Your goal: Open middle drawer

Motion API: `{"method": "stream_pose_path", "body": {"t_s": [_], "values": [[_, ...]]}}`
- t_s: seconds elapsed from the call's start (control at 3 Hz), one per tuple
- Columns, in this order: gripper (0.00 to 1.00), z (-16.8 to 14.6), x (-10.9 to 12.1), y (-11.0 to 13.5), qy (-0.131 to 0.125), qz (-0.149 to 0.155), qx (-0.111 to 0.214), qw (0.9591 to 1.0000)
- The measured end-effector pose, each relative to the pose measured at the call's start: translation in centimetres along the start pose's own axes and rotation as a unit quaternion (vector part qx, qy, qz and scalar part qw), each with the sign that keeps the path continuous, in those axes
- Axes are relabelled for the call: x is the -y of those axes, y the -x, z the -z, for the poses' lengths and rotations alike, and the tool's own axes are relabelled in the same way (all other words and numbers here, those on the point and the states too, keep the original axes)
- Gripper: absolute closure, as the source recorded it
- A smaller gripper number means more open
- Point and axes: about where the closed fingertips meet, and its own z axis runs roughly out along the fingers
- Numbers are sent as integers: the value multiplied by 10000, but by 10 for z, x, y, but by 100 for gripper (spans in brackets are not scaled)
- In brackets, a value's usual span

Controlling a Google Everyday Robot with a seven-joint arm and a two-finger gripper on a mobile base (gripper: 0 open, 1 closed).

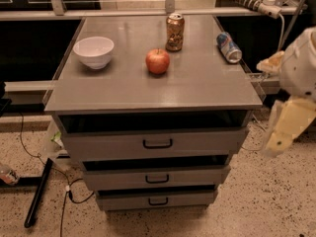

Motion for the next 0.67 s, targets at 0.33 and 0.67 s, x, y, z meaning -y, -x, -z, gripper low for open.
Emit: {"method": "stream_pose_path", "body": {"t_s": [0.33,0.67], "values": [[0,-50,-30,-11,163,202,404,9988],[0,-104,-54,-27,218,332,904,9951]]}}
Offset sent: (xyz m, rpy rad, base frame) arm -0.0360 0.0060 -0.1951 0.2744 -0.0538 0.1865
